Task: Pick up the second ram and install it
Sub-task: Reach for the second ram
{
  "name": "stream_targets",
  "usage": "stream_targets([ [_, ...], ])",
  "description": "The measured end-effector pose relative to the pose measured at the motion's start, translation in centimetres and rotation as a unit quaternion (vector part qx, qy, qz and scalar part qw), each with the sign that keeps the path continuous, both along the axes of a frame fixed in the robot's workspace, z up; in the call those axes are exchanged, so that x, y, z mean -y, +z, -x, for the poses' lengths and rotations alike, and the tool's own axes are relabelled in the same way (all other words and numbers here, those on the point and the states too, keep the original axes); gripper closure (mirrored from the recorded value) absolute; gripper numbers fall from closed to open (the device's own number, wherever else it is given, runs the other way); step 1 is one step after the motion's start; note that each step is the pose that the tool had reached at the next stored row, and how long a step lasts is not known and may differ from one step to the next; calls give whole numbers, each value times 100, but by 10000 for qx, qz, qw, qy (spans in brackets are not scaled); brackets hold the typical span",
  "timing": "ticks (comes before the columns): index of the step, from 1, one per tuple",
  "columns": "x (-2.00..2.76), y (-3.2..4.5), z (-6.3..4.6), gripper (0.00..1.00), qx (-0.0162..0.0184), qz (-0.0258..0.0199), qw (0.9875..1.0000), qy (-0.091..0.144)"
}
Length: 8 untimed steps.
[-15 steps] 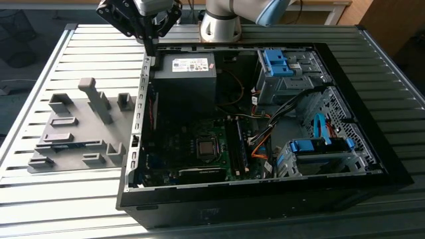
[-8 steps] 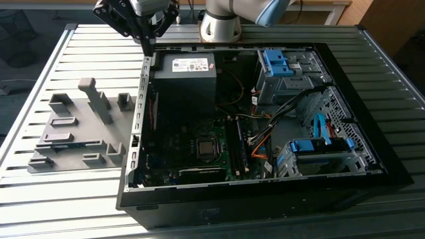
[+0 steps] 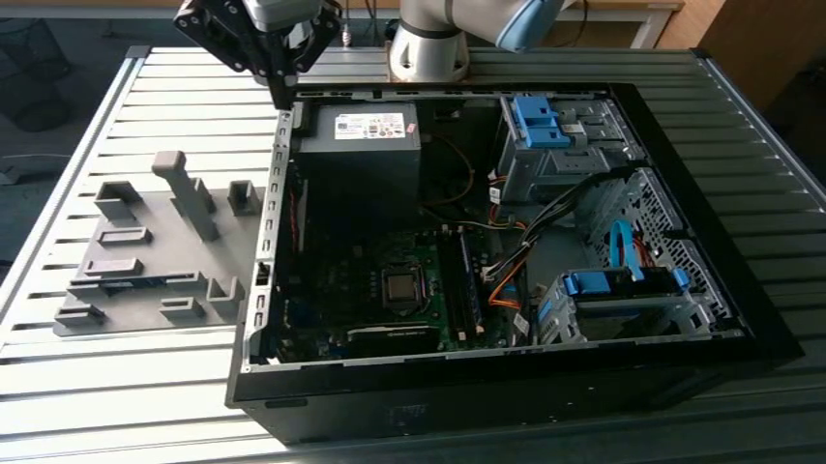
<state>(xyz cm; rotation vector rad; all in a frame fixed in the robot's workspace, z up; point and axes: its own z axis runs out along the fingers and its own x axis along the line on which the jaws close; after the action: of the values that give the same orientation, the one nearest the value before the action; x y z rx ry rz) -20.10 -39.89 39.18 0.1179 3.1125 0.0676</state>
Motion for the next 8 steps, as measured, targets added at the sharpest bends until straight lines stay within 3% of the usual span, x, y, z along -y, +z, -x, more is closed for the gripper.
stream_targets([
  [8,0,-3,56,89,0,0,10000,0],
])
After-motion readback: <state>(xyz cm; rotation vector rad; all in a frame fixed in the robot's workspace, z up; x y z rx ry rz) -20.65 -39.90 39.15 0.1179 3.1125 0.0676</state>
